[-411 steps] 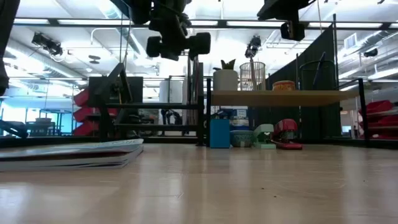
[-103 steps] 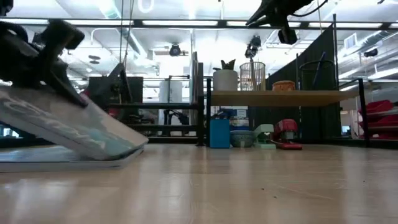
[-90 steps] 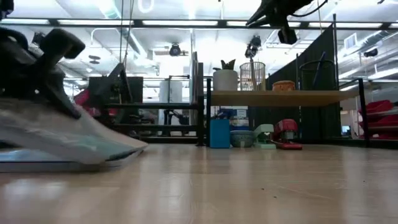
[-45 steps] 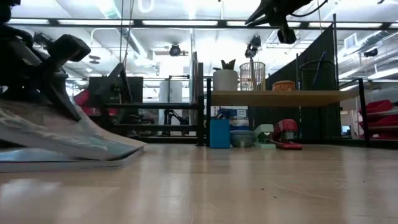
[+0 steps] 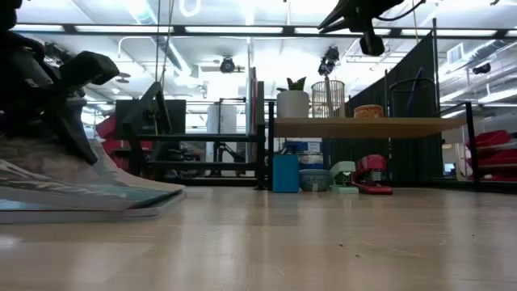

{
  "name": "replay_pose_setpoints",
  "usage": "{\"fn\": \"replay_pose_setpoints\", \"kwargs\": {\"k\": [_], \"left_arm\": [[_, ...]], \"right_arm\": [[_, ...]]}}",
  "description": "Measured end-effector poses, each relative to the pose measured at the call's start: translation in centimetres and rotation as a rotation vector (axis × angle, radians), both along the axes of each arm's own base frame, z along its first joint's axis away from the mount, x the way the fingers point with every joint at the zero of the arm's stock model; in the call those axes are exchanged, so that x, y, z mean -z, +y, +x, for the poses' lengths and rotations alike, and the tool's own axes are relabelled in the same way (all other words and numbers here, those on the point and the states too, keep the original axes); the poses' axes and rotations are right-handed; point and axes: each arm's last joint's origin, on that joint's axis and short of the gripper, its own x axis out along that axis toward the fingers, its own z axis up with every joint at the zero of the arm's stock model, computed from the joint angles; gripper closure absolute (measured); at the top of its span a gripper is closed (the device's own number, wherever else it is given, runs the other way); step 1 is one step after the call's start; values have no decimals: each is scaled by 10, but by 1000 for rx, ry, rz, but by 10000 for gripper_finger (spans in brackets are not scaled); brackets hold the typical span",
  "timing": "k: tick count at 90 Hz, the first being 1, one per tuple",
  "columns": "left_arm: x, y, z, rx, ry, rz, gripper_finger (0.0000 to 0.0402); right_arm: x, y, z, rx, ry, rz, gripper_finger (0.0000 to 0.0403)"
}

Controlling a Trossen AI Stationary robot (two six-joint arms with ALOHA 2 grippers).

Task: Stock shelves
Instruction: Remove the brown book from the black book shelf, then remove the blue book from the black book shelf

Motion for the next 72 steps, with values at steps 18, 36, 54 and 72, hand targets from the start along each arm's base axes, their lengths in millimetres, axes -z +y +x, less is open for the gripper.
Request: {"fn": "replay_pose_setpoints", "kwargs": {"k": [18,36,54,72], "left_arm": [[0,4,2,-26,0,0,377],[1,2,3,-6,19,-39,321],[2,1,1,28,69,-82,262],[0,2,-4,39,188,-102,257]], "right_arm": [[0,1,0,-4,0,0,403],[0,1,0,-4,0,0,403],[0,1,0,-4,-1,0,403],[0,1,0,-9,1,-10,403]]}}
